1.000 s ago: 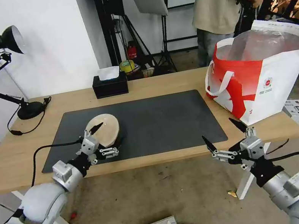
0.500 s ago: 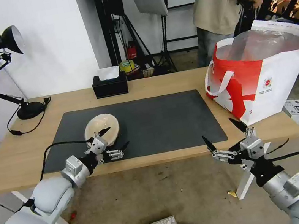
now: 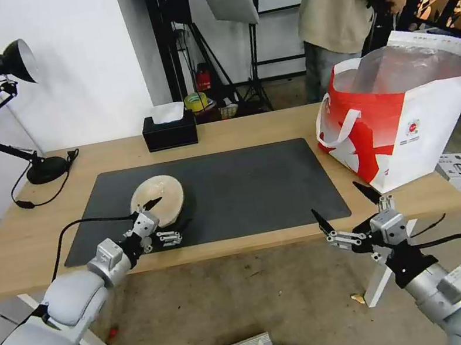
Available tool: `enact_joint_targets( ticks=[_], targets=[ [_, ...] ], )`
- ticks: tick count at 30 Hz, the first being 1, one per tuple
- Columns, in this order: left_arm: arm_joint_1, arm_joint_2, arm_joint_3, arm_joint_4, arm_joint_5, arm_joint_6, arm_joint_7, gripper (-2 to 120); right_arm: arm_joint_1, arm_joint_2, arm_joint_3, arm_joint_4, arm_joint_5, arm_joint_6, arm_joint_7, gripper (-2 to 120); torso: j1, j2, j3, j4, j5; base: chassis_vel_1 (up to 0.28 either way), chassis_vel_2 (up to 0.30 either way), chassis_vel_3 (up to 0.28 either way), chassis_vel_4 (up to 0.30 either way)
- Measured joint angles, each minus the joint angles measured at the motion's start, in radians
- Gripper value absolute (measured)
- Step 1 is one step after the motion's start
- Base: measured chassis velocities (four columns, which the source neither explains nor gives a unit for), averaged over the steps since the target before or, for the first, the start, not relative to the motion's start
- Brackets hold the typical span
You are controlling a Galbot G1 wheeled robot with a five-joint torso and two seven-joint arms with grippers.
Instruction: Pick up the trash from the table and place it into the takeout bag.
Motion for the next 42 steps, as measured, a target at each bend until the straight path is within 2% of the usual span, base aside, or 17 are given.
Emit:
enact_joint_targets(
  ticks=[10,16,42],
  targets=[
    [-0.009,-0.009,0.01,0.031,0.025,0.002,-0.004,100,0.0,0.0,0.0,0.0,0.0,0.0,0.0,100,0.0,0.0,0.0,0.0,0.0,0.0,0.0,0.0,0.0],
    [-0.004,-0.009,0.012,0.053,0.059,-0.029,-0.003,100,0.0,0.0,0.0,0.0,0.0,0.0,0.0,100,0.0,0.0,0.0,0.0,0.0,0.0,0.0,0.0,0.0],
    [-0.012,-0.02,-0.003,0.113,0.079,-0.058,-0.002,100,0.0,0.0,0.0,0.0,0.0,0.0,0.0,100,0.0,0.0,0.0,0.0,0.0,0.0,0.0,0.0,0.0]
  ],
)
